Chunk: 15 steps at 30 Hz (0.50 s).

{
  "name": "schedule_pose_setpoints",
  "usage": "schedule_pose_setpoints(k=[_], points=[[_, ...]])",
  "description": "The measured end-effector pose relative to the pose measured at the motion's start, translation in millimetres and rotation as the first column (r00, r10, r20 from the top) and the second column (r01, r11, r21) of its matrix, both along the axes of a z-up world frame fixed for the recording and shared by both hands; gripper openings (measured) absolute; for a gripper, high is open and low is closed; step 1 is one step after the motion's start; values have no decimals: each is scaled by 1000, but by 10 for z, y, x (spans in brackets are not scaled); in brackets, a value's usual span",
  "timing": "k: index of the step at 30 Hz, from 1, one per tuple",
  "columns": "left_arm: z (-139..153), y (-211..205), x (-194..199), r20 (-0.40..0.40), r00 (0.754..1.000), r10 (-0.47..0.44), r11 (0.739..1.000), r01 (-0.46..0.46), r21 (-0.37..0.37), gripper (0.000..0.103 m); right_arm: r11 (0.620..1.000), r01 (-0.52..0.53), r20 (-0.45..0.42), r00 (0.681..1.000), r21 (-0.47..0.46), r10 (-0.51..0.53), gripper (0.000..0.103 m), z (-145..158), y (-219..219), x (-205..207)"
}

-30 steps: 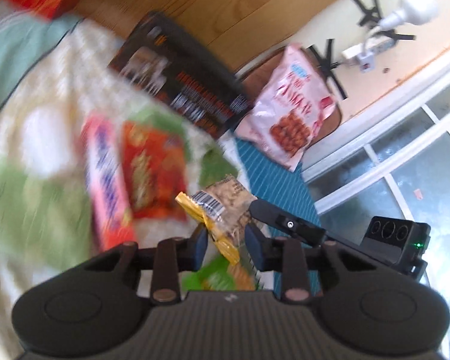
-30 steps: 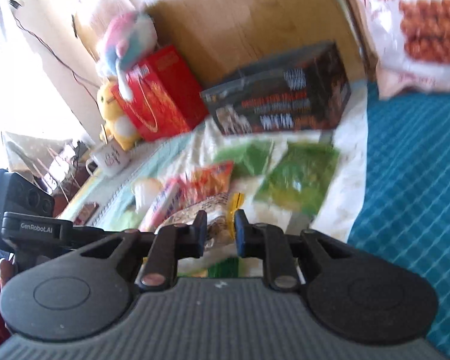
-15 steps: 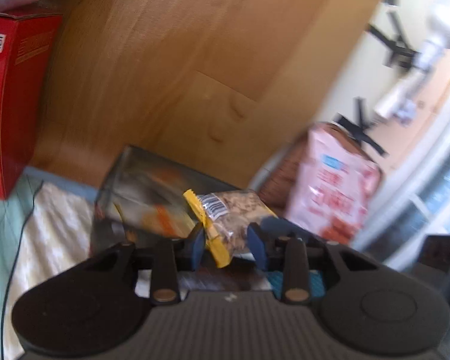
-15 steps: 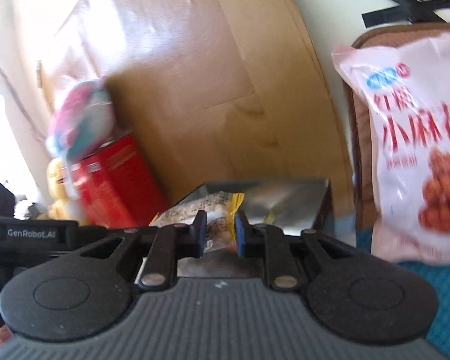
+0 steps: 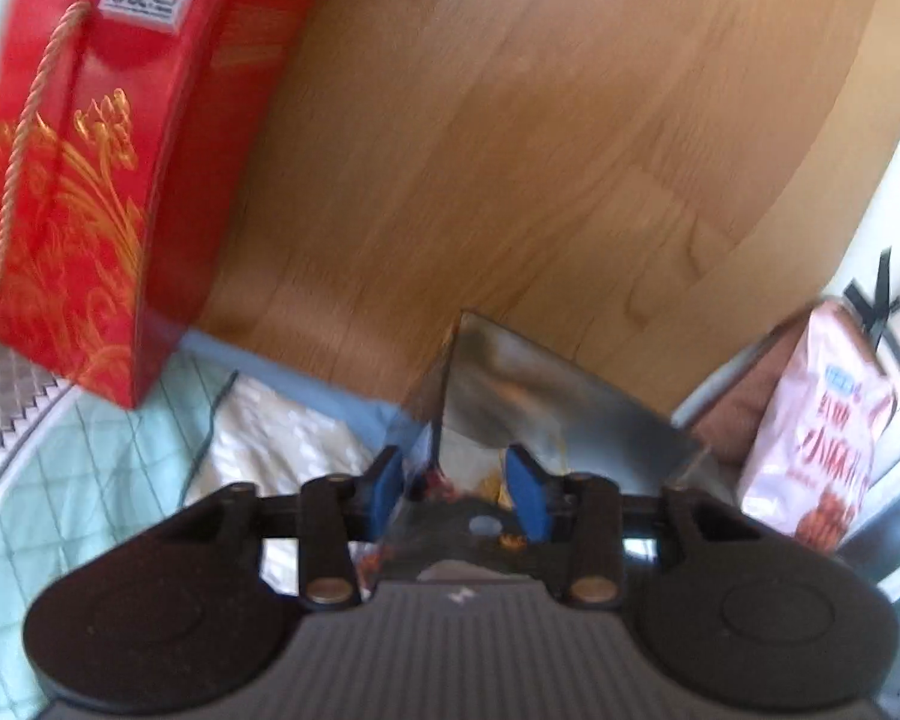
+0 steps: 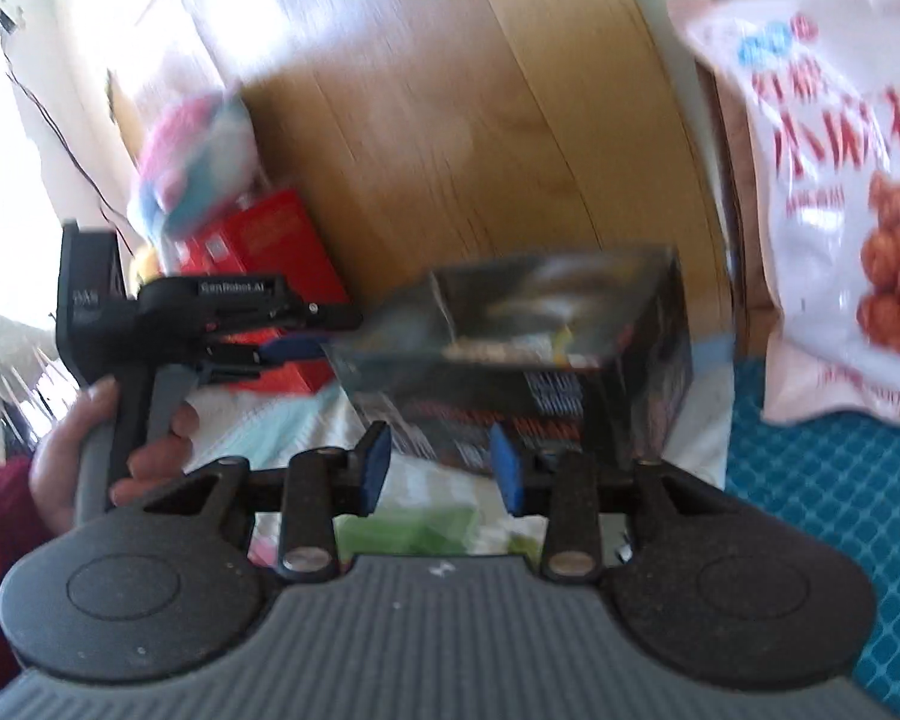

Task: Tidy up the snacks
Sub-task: 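Carry the nut bag into the black tin box and release it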

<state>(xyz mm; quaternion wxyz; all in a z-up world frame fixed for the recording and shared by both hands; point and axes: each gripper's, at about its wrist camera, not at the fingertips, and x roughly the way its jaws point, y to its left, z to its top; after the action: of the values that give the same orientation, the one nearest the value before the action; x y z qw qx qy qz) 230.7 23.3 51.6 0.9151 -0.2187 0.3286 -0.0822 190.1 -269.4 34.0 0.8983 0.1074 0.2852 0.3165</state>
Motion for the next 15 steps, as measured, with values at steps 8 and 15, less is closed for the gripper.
schedule_pose_setpoints(k=[8,15], points=[[107,22,-487,33,998,-48,998,49,-30,50,997,61,-11,998,36,-60,41,17,-119,90],[-2,-87,-676,-109,973,-204,979,200,-51,52,991,-134,-77,988,-24,132,41,-102,115,-126]])
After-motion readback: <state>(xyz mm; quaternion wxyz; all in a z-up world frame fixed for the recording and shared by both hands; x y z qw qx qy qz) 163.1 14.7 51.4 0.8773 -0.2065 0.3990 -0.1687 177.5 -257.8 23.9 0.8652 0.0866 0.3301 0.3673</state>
